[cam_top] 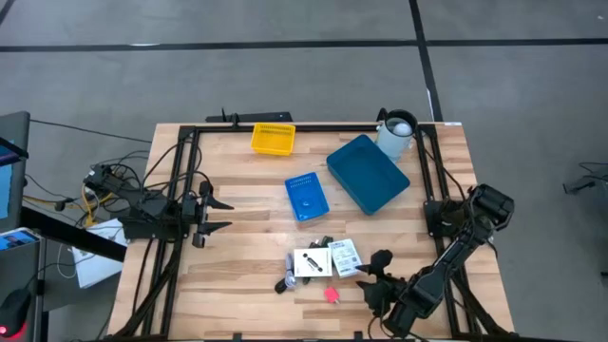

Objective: Pick and place items into bin
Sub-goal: Put the white card reader box into the yellow bin

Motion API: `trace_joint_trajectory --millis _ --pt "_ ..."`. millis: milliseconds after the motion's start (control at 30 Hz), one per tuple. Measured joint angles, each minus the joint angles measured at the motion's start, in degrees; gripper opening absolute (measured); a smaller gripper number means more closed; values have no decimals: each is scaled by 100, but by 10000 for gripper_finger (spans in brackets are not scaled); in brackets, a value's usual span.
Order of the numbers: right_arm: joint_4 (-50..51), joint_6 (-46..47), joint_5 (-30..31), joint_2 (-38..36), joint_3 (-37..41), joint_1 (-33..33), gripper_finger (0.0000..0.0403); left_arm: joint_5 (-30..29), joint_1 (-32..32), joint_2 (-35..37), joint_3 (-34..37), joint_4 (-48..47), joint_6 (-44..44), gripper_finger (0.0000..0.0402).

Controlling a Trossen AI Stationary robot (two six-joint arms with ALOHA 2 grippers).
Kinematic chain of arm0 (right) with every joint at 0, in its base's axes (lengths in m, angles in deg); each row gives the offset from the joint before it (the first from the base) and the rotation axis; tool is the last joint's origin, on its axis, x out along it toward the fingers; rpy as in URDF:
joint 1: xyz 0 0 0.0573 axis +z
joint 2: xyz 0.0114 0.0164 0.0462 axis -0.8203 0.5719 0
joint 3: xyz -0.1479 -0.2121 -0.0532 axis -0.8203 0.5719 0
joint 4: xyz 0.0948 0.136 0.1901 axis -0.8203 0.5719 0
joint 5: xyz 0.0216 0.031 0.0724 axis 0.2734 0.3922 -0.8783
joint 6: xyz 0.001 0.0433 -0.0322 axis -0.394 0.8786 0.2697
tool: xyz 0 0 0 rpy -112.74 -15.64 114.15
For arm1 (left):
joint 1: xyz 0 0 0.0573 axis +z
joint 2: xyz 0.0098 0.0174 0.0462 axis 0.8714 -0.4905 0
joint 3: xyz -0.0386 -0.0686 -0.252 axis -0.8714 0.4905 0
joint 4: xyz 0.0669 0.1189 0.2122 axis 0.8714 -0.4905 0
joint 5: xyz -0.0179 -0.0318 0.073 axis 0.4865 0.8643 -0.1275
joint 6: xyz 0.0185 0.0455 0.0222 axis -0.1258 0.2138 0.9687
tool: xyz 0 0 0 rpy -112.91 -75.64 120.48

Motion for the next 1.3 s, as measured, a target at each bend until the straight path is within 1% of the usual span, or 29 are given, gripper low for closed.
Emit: trace_joint_trajectory --millis 200,433,633,933,1167,1300 --pt "4 -34 -330 0 2 -189 223 0 1 0 0 0 0 192" --pt "22 -113 -468 0 2 -337 225 0 0 0 1 0 1 192" --pt "28 -218 -760 0 4 -420 225 0 -1 0 2 0 0 192" --pt "35 -217 -778 0 4 -476 225 0 1 1 1 0 1 192" --pt "33 -212 -1188 0 6 -657 225 0 -1 0 0 0 0 192" --pt "35 -214 -1198 0 6 -720 225 0 1 1 0 0 2 192"
